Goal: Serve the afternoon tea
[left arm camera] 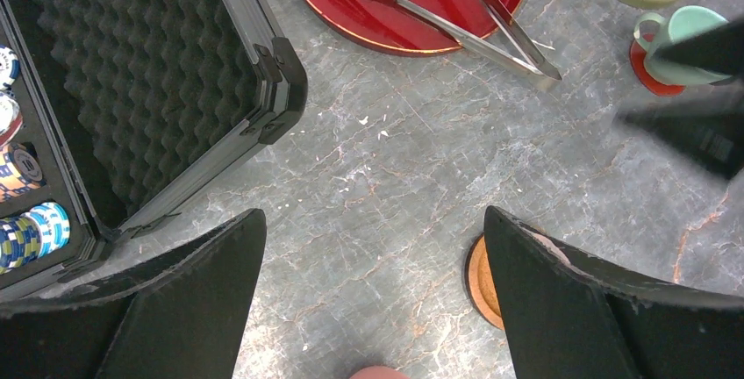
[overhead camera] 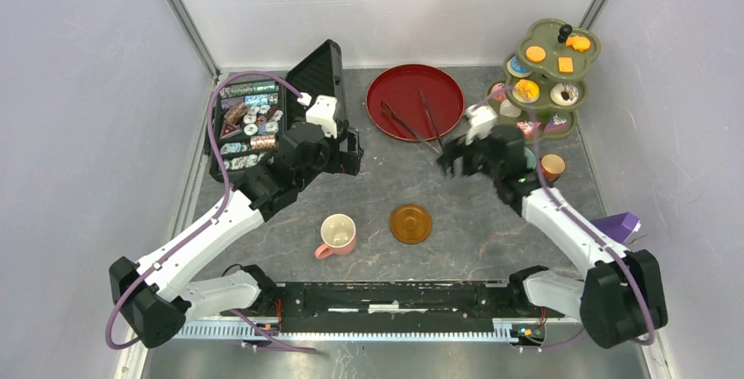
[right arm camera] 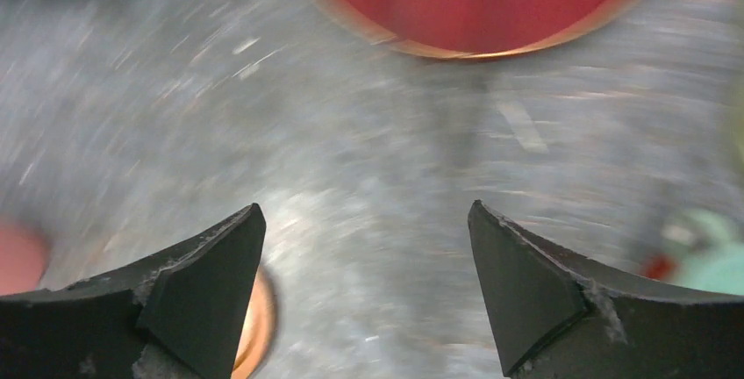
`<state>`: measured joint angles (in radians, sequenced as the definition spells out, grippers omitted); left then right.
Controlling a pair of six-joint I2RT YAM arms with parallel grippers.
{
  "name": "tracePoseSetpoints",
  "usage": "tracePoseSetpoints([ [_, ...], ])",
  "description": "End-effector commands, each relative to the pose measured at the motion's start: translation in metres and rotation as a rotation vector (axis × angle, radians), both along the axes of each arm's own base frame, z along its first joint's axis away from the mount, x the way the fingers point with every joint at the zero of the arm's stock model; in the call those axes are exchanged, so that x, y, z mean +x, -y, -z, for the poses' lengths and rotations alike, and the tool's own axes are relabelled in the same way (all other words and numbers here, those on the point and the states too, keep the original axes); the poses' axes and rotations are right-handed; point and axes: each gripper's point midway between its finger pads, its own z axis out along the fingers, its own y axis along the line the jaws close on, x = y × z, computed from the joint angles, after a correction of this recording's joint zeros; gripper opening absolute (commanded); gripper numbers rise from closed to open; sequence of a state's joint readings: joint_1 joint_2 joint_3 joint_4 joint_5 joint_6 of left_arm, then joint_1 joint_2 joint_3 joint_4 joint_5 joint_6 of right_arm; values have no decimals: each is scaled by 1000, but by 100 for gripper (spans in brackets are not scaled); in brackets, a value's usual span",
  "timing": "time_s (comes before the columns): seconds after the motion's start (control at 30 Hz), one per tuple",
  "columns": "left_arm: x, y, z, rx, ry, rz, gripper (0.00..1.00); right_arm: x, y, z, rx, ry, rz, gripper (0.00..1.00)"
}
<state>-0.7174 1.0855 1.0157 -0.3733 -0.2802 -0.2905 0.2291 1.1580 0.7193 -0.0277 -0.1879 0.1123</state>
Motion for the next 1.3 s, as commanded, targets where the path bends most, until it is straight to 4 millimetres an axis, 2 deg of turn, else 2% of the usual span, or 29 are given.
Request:
tracePoseSetpoints([
  [0.0,4,-1,-12,-47,8,-42,100,-53,-74,18,-78,31,-313,96],
  [0.07,4,-2,-11,-44,5,-46,100,-74,-105,24,-86,38,-412,98],
  [0.2,6,-3,-10,-37,5,-56,100,-107,-139,56,-170,-24,-519,97],
  [0.33,7,-4,-8,-34,2,-60,100,-133,-152,91,-266,-110,-586,89],
  [0.4,7,-4,-8,-36,0,-57,100,-143,-158,102,-293,-134,-608,86],
  [0.57,7,-3,-8,-35,-2,-55,100,-159,-163,122,-312,-181,-628,86],
  [0.67,6,-3,-8,-38,-2,-52,100,-153,-145,137,-366,-201,-531,86],
  [0.77,6,-2,-7,-36,-3,-52,100,-146,-127,149,-423,-220,-426,75],
  [0.87,6,-2,-7,-37,-5,-49,100,-145,-109,156,-458,-235,-347,62],
  [0.97,6,-1,-7,-38,-6,-47,100,-144,-90,161,-420,-262,-271,43],
  [1.0,6,-1,-7,-38,-6,-45,100,-142,-83,163,-398,-279,-242,40],
  [1.1,6,0,-6,-38,-8,-43,100,-139,-51,171,-342,-340,-127,36],
  [1.2,6,1,-6,-42,-12,-37,100,-125,-21,171,-281,-355,-2,38],
  [1.27,6,3,-5,-46,-15,-32,100,-109,-13,165,-254,-328,35,42],
])
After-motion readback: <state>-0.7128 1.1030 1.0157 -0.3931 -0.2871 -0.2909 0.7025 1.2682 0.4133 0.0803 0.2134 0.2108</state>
